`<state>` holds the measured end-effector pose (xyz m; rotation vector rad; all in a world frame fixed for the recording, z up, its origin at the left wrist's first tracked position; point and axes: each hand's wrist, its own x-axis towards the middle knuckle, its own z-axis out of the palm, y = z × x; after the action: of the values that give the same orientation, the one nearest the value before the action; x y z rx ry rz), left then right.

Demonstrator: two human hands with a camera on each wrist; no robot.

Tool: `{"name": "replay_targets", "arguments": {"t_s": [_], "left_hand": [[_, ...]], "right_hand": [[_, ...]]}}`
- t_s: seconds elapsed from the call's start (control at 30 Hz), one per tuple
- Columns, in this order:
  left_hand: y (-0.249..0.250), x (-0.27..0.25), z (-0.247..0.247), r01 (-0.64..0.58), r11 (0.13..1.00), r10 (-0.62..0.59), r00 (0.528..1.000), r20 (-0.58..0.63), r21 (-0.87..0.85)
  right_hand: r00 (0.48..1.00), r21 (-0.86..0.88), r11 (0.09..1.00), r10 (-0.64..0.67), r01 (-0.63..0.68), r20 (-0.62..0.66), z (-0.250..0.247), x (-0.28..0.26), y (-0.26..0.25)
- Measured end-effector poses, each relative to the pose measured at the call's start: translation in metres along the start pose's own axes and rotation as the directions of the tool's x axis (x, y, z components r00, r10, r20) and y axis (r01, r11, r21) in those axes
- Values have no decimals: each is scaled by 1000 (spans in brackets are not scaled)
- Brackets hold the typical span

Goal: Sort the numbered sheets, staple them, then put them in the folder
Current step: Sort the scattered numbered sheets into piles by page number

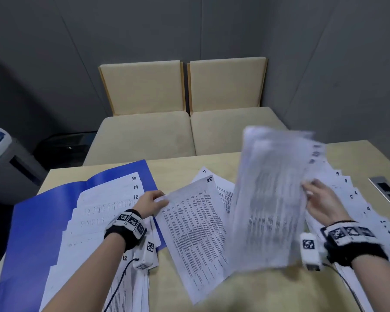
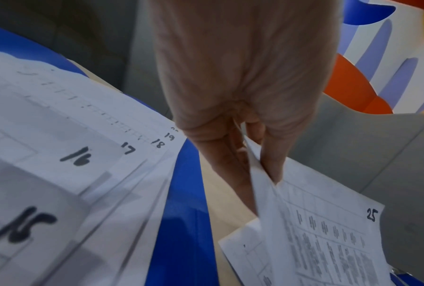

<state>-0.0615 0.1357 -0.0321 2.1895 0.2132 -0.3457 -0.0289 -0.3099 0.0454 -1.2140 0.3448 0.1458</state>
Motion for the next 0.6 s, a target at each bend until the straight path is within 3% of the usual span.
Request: {"name": "replay_targets", "arguments": {"t_s": [0.13,0.2,0.33,0.6], "left_hand": [[4,4,6,34,998,-32,999,36,-58],[5,5,10,64,993,-58,996,63,-100],[3,6,19,100,986,-84,989,119,-136],[16,6,32,187,974,-159,967,200,-130]], "right_hand": [[983,-388,909,179,-153,31,37,-7,56],[971,-514,829,238,-219,-29,46,-9,80],[949,-556,779,308,-291,-64,53,-6,108],[954,-666,706,299,-242,-29,68,8,124]]}}
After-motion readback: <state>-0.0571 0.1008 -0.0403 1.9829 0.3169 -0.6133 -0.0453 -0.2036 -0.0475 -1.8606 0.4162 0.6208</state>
